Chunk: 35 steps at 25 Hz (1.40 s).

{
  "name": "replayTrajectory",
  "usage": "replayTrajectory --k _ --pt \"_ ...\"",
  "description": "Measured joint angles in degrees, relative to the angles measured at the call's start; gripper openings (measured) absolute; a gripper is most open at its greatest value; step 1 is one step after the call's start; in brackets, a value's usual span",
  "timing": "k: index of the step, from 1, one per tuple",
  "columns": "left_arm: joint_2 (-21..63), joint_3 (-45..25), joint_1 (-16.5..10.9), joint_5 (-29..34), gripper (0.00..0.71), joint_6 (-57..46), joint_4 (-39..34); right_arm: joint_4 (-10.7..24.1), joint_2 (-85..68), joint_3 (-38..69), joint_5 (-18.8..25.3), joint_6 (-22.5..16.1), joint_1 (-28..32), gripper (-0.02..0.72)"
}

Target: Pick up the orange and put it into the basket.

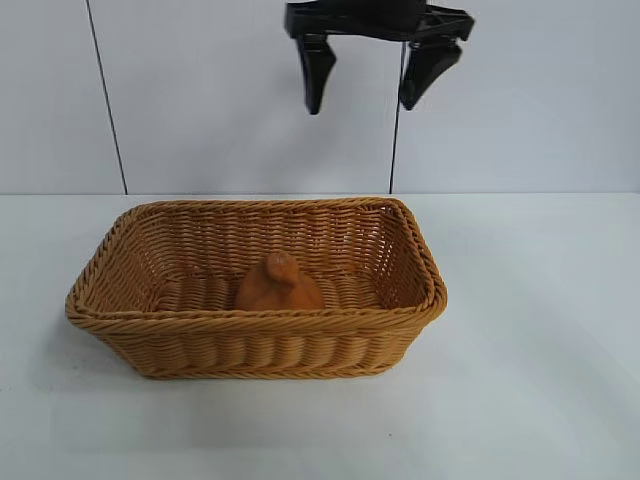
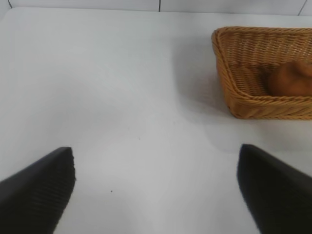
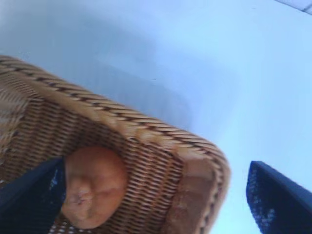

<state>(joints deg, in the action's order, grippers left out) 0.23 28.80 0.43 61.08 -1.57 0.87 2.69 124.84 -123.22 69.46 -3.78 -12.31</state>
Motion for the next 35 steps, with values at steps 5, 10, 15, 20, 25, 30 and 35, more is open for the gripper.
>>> replayTrajectory --k 5,10,15,20,25,30,35 --pt "0.0 0.0 0.0 0.0 0.641 0.0 0.0 -0.4 0.0 0.0 0.0 0.0 7.8 0.694" --pt "0.0 0.0 0.0 0.0 0.641 0.0 0.0 -3.9 -0.4 1.4 -0.1 0.4 11.6 0.694" --pt "0.0 0.0 0.0 0.0 0.641 0.0 0.0 -4.3 -5.2 13.1 -0.2 2.4 11.6 0.694" --pt "0.0 0.0 0.0 0.0 0.641 0.0 0.0 -3.4 -14.6 32.7 -0.1 2.7 11.6 0.694" --pt "0.0 0.0 0.0 0.0 0.641 0.0 0.0 -3.3 -29.0 54.6 0.4 3.8 11.6 0.694" --pt "0.0 0.0 0.0 0.0 0.641 0.0 0.0 -3.1 -44.0 73.1 -0.6 4.3 11.6 0.694" --pt "0.0 0.0 0.0 0.0 0.641 0.0 0.0 -3.1 -57.3 84.2 -5.8 4.3 11.6 0.694"
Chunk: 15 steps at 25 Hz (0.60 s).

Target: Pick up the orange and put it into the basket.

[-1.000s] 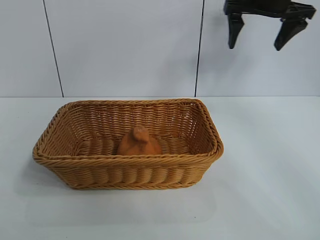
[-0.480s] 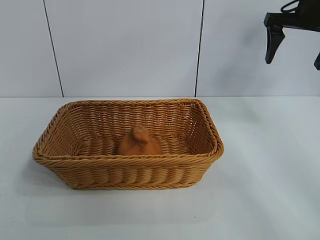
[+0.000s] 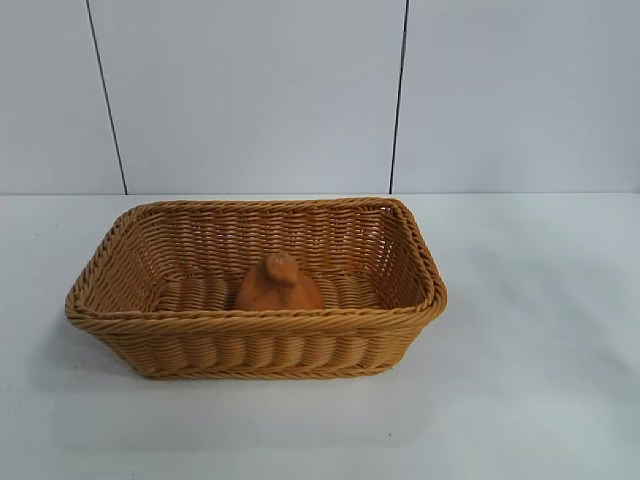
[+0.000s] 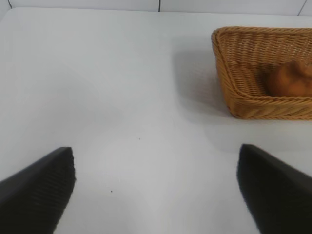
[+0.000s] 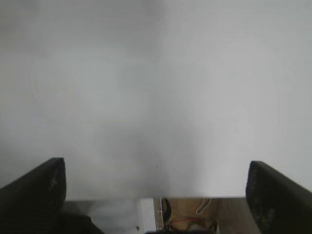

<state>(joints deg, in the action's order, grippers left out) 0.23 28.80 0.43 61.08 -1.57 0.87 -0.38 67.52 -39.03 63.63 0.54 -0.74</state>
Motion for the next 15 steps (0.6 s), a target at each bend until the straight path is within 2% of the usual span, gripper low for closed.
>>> replayTrajectory --k 4,7,15 --pt "0.0 0.0 0.0 0.0 0.641 0.0 0.0 -0.1 -10.7 7.1 -5.4 0.0 0.0 0.694" --pt "0.0 0.0 0.0 0.0 0.641 0.0 0.0 -0.4 -18.8 10.3 -5.2 -0.5 0.0 0.694" --pt "0.0 0.0 0.0 0.0 0.641 0.0 0.0 -0.9 -41.6 10.6 -5.2 -0.5 0.0 0.694"
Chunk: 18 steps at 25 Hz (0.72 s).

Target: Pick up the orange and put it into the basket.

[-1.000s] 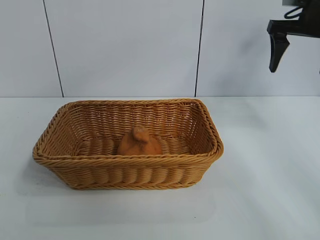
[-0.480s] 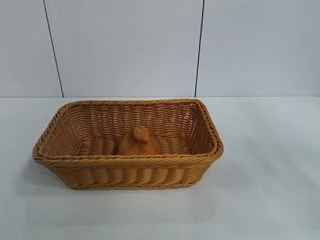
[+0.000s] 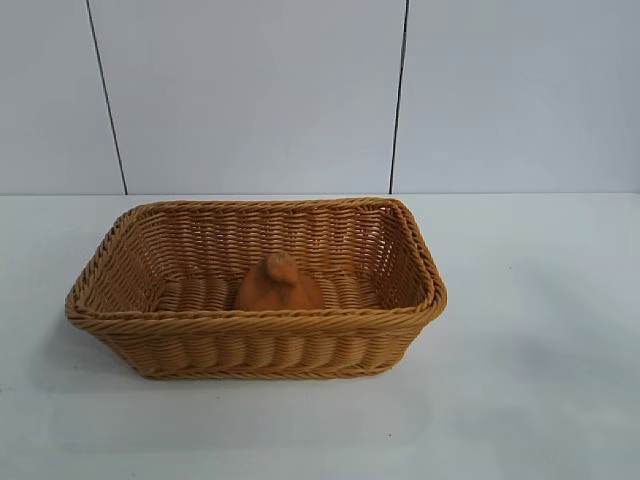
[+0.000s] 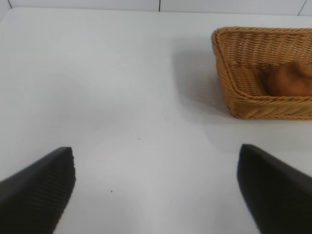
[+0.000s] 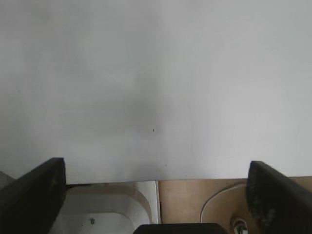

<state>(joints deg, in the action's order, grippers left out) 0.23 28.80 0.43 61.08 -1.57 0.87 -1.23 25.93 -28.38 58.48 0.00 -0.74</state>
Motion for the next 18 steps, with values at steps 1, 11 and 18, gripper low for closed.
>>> replayTrajectory --k 1,11,18 --pt "0.0 0.0 0.0 0.0 0.641 0.0 0.0 0.0 -2.7 0.0 -0.1 0.0 0.0 0.694" --pt "0.0 0.0 0.0 0.0 0.641 0.0 0.0 -0.2 -26.0 0.1 0.0 0.0 0.0 0.694" --pt "0.0 0.0 0.0 0.0 0.641 0.0 0.0 -0.2 -26.3 0.4 0.1 0.0 0.0 0.694"
